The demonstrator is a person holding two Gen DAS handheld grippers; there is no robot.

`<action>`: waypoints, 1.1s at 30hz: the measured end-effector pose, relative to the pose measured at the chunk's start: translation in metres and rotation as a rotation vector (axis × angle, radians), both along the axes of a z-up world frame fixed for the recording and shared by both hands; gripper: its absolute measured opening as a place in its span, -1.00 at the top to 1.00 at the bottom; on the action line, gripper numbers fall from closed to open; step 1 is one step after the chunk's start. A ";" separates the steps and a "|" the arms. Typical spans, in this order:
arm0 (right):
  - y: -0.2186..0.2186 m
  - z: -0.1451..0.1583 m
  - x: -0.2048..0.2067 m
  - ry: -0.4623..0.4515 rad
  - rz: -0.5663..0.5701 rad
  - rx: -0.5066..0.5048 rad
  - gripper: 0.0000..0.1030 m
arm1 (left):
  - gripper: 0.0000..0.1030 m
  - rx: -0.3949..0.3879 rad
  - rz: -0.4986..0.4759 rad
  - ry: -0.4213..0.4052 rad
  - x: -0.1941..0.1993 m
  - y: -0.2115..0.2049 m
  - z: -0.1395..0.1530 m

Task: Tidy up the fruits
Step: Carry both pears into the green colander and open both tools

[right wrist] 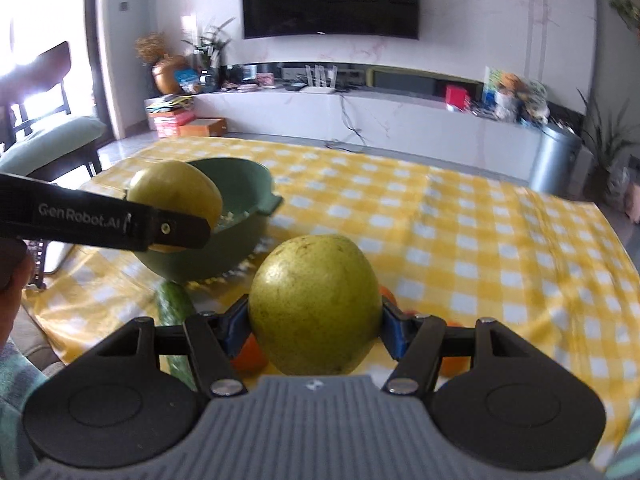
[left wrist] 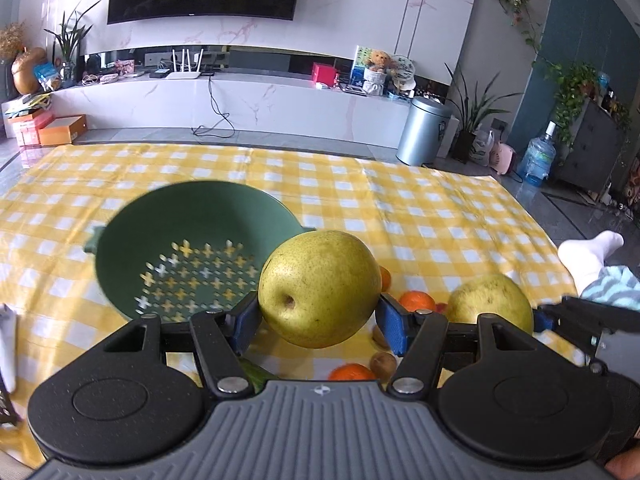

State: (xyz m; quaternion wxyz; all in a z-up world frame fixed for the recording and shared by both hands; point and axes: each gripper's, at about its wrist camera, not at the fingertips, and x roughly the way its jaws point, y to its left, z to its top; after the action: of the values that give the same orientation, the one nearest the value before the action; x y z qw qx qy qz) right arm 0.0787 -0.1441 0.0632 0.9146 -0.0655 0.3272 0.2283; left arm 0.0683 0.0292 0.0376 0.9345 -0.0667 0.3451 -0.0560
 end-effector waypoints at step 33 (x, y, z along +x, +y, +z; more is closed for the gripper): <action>0.186 -0.033 0.150 0.199 0.561 -0.433 -0.19 | -0.32 0.126 -0.003 0.279 0.100 0.092 -0.053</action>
State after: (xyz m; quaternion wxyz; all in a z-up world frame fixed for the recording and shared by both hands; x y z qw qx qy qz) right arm 0.2289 0.0420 0.0297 0.7451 -0.3223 0.4248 0.4007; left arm 0.1688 0.1209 -0.0158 0.8797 -0.0147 0.4746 -0.0259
